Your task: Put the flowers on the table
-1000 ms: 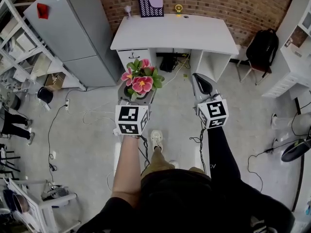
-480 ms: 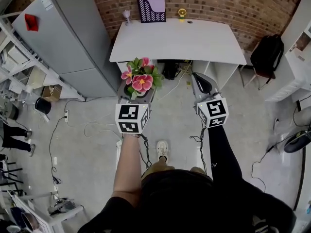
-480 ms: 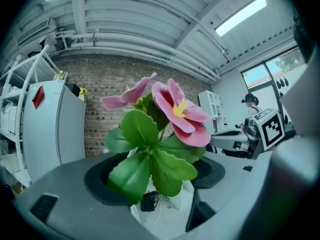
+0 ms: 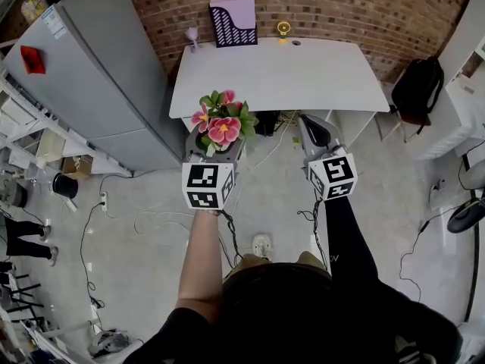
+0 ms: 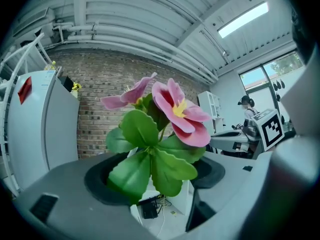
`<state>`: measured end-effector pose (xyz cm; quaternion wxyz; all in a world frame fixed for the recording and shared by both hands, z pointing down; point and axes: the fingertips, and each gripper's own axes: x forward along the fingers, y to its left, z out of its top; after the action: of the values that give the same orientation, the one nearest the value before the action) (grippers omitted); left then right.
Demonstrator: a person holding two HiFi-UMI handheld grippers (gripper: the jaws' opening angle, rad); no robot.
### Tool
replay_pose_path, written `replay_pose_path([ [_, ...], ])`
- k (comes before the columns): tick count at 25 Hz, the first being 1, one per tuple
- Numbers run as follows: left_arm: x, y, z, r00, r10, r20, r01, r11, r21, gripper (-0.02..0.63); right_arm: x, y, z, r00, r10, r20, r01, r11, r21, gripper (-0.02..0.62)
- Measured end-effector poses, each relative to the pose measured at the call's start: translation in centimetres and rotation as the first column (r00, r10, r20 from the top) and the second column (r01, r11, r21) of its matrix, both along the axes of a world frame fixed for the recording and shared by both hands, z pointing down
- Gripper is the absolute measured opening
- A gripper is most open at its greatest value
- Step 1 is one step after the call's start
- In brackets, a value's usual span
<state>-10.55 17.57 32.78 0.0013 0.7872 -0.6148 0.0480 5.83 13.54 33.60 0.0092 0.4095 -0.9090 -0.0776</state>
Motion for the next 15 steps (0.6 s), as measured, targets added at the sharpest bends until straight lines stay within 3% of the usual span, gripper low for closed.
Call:
replay_pose_path([
  [6,-2.2,-4.1,0.1,1.0,-0.004,0.03,0.003,1.0,0.018,0.339,-1.8,-3.5,0.3,1.0,0.022,0.005,-0.022,1.0,0.003,0.0],
  [15,-3.6,-9.4,1.4,1.0,-0.01,0.019,0.01,1.0,-0.011,0.339,-2.3,-8.4,1.0,0.999,0.043,0.001,-0.043,0.999,-0.014,0.0],
])
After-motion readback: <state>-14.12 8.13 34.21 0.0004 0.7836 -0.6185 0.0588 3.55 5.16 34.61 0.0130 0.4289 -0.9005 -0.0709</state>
